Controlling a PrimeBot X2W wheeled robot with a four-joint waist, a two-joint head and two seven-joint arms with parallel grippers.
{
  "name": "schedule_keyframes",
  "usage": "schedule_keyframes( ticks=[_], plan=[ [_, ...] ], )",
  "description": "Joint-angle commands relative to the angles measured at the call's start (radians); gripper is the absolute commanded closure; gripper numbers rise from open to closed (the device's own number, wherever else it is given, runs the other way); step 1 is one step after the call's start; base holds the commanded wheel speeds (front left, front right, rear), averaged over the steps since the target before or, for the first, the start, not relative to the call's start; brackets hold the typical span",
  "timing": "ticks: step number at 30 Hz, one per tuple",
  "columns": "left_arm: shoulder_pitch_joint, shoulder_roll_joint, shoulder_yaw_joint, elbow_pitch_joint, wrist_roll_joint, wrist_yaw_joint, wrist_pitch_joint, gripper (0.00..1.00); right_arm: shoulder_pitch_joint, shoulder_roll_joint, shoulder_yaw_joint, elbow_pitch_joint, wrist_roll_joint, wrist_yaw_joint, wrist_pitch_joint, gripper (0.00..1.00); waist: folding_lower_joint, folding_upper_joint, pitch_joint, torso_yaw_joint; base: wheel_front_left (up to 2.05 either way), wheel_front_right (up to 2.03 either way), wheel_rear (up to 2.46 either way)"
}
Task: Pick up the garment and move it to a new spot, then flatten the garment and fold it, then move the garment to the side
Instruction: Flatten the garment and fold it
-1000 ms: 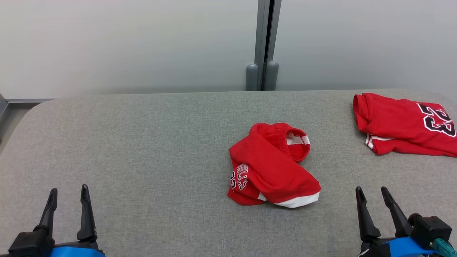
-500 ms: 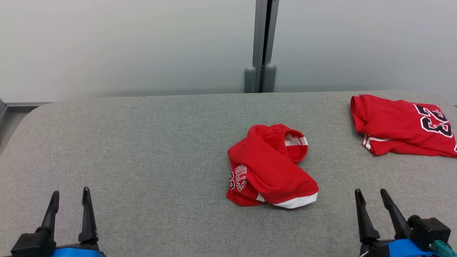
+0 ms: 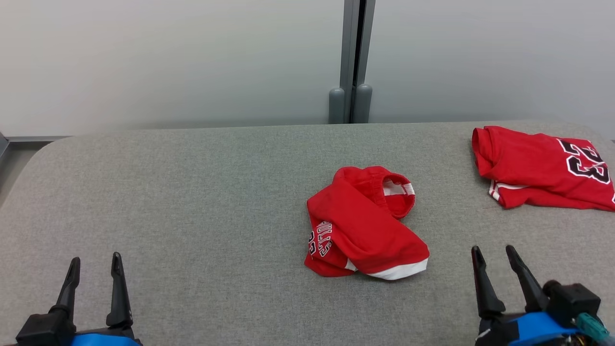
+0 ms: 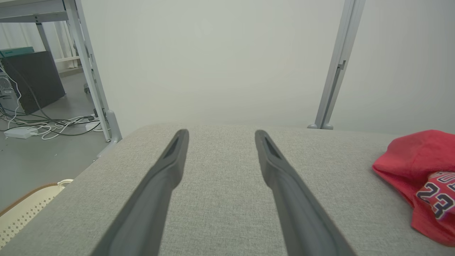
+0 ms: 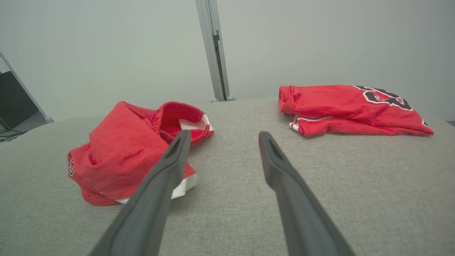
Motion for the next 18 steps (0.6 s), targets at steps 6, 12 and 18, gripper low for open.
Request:
schedule_keyframes(
  ticks=[6,12,18],
  plan=[
    [-0.036,-0.003,0.0,-0.004,0.006,0.002,-0.004,0.0,-0.17,-0.043,0.082,0.009,-0.011,0.0,0.036,0.0,0.0,0.0,0.034,0.008,0.0,0.0,0.0],
    [-0.07,-0.01,-0.008,-0.004,0.01,-0.004,-0.004,0.0,-0.331,-0.076,0.15,0.13,-0.007,0.0,0.106,0.0,0.0,0.0,0.075,0.023,0.0,0.0,0.0],
    [-0.101,-0.024,-0.016,0.003,0.017,-0.01,-0.004,0.0,-0.409,-0.1,0.2,0.325,0.015,0.0,0.114,0.0,0.0,0.0,0.107,0.048,0.0,0.0,0.0]
  ],
)
